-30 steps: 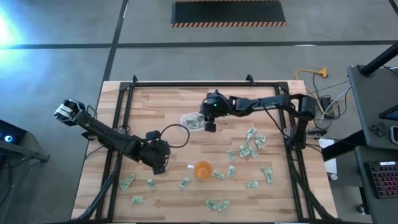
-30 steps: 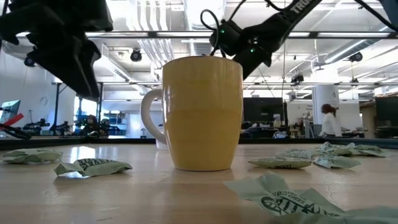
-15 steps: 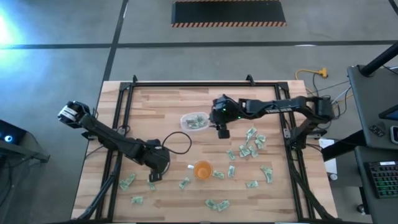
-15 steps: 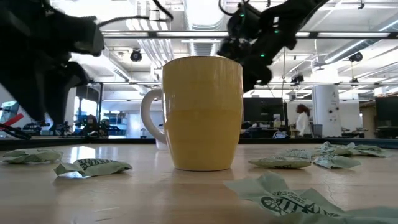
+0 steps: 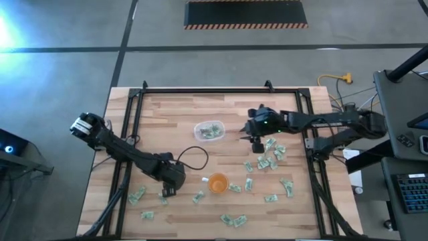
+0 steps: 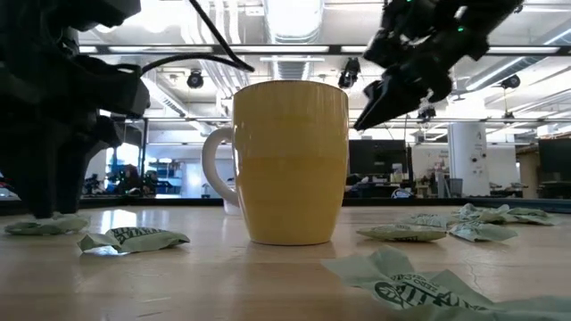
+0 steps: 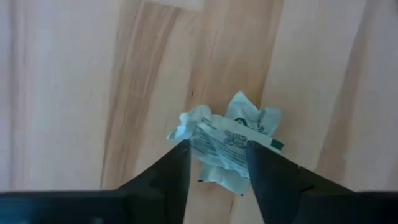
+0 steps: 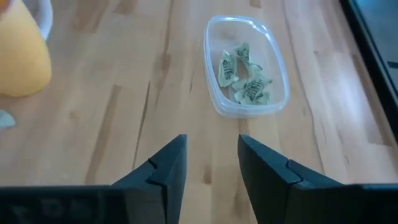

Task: Pick and place Stevia / Truvia into bins
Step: Put the stevia packet into the transparent bin

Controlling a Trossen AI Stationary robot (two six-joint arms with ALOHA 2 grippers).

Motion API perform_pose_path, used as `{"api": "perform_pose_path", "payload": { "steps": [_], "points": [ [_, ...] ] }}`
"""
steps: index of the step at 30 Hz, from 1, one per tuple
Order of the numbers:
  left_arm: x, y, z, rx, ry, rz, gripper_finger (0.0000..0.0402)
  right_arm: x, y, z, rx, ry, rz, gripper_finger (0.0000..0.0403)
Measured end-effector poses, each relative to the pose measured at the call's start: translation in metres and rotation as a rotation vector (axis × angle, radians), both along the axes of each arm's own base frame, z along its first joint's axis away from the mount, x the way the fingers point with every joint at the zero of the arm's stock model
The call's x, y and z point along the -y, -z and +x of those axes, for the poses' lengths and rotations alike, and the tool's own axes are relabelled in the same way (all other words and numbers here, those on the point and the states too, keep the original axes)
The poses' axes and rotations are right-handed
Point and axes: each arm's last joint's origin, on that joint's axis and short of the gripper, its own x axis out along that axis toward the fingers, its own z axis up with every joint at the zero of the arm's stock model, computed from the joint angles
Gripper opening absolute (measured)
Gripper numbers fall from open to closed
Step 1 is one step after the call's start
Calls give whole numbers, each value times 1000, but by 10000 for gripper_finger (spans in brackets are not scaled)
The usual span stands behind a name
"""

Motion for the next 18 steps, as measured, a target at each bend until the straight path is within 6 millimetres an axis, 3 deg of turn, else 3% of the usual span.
{"api": "perform_pose_path", "payload": {
  "steps": [11,18],
  "points": [
    [2,-7,3,22,12,-38,8,-9,-10,-45,120,27,7,127],
    [-2,-18,7,75,8,-24,2,-12,-16,-57,170,26,-3,120]
  ]
}}
